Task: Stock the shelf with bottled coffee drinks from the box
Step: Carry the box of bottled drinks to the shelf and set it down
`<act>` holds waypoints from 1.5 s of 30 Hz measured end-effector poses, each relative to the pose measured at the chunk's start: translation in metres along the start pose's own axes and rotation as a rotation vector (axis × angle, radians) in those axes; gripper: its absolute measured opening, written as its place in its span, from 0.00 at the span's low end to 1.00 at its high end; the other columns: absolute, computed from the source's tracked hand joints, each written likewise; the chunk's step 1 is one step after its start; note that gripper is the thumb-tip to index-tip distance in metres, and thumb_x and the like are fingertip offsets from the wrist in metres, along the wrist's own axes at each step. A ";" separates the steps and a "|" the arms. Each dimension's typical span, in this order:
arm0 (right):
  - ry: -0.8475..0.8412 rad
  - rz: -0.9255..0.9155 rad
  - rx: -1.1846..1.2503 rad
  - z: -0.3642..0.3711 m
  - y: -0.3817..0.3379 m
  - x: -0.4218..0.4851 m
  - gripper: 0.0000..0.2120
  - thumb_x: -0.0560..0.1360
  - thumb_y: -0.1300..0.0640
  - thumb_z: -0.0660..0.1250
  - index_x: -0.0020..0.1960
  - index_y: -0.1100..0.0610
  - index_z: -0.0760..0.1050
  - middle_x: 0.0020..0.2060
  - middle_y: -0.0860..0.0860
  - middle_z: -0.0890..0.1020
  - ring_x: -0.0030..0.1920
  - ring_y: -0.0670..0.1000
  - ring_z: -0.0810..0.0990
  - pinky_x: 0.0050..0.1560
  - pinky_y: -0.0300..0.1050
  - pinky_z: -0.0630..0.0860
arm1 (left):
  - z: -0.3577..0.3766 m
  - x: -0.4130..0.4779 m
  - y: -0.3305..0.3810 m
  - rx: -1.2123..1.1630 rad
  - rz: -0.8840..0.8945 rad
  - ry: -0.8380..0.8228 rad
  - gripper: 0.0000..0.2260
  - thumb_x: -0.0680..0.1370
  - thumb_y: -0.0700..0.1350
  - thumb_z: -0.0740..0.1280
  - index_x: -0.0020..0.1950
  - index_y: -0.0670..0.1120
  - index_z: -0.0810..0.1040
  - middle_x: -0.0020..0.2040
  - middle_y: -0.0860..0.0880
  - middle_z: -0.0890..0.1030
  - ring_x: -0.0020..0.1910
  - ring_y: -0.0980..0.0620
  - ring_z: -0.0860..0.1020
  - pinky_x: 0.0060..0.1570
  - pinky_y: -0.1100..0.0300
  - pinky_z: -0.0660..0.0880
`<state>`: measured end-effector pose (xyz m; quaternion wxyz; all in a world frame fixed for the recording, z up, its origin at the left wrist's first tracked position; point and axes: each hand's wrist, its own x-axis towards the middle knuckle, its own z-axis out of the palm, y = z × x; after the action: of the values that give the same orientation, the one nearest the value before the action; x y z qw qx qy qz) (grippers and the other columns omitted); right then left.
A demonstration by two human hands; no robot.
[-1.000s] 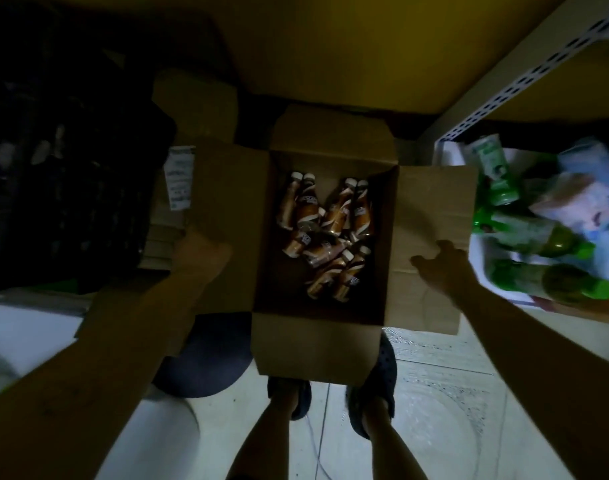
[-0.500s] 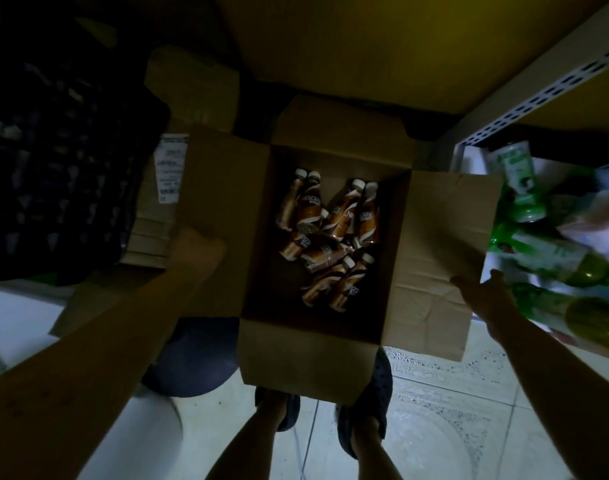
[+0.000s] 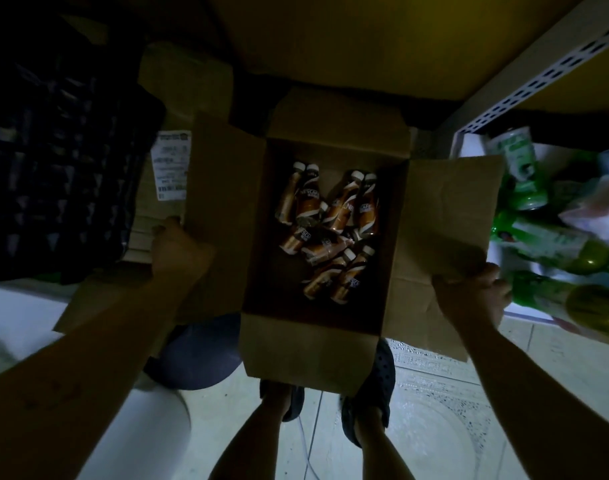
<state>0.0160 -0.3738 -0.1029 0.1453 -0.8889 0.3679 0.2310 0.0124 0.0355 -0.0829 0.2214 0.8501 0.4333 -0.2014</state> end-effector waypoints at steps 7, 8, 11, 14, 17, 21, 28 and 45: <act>-0.277 -0.240 -0.058 -0.016 -0.033 -0.037 0.17 0.77 0.43 0.63 0.53 0.57 0.76 0.41 0.54 0.81 0.34 0.50 0.76 0.37 0.42 0.70 | 0.043 -0.032 0.027 -0.057 0.030 -0.267 0.19 0.76 0.49 0.66 0.62 0.40 0.73 0.55 0.43 0.77 0.53 0.42 0.76 0.52 0.52 0.71; -0.322 -0.258 -0.093 -0.014 -0.039 -0.041 0.19 0.78 0.42 0.61 0.52 0.58 0.76 0.40 0.54 0.82 0.35 0.51 0.77 0.39 0.42 0.72 | 0.047 -0.035 0.028 -0.001 0.042 -0.303 0.19 0.76 0.51 0.66 0.62 0.41 0.72 0.54 0.41 0.78 0.51 0.40 0.76 0.48 0.52 0.72; -0.408 -0.234 -0.186 -0.005 -0.051 -0.048 0.26 0.77 0.37 0.58 0.54 0.60 0.75 0.44 0.56 0.83 0.43 0.57 0.82 0.47 0.48 0.78 | 0.046 -0.042 0.035 0.189 0.114 -0.295 0.18 0.76 0.57 0.64 0.51 0.42 0.72 0.42 0.43 0.76 0.38 0.43 0.74 0.37 0.54 0.70; -0.427 -0.199 -0.323 -0.003 -0.057 -0.048 0.29 0.77 0.36 0.55 0.53 0.62 0.76 0.44 0.59 0.84 0.45 0.59 0.83 0.51 0.53 0.80 | 0.038 -0.041 0.041 0.297 0.160 -0.225 0.22 0.76 0.60 0.62 0.37 0.41 0.73 0.32 0.45 0.74 0.30 0.46 0.73 0.32 0.57 0.70; -0.431 -0.218 -0.426 -0.007 -0.060 -0.044 0.21 0.79 0.43 0.57 0.54 0.60 0.76 0.42 0.56 0.84 0.44 0.56 0.84 0.51 0.49 0.78 | 0.033 -0.034 0.040 0.359 0.187 -0.241 0.20 0.78 0.58 0.61 0.33 0.44 0.70 0.33 0.45 0.75 0.36 0.43 0.77 0.37 0.54 0.73; -0.465 -0.241 -0.472 -0.014 -0.063 -0.044 0.13 0.80 0.51 0.60 0.54 0.60 0.75 0.40 0.56 0.84 0.40 0.55 0.85 0.50 0.50 0.79 | 0.024 -0.029 0.045 0.519 0.271 -0.226 0.14 0.78 0.50 0.61 0.47 0.40 0.76 0.49 0.41 0.79 0.51 0.39 0.78 0.46 0.52 0.73; -0.437 -0.308 -0.458 -0.059 -0.084 -0.053 0.11 0.80 0.57 0.61 0.53 0.64 0.77 0.29 0.54 0.82 0.27 0.51 0.83 0.42 0.50 0.83 | -0.010 -0.037 0.065 0.322 0.284 -0.277 0.15 0.77 0.44 0.64 0.31 0.44 0.69 0.42 0.40 0.80 0.39 0.44 0.76 0.40 0.55 0.70; -0.203 -0.538 -0.352 -0.298 -0.125 -0.194 0.12 0.78 0.59 0.61 0.56 0.65 0.75 0.57 0.63 0.79 0.57 0.62 0.78 0.53 0.51 0.76 | -0.268 -0.202 0.140 0.369 0.348 -0.141 0.12 0.75 0.53 0.63 0.48 0.45 0.78 0.47 0.46 0.78 0.45 0.46 0.77 0.44 0.54 0.75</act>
<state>0.0758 -0.3020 0.2616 0.0811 -0.9381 0.0581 0.3316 0.0593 -0.0211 0.2735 0.1237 0.9216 0.2199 -0.2948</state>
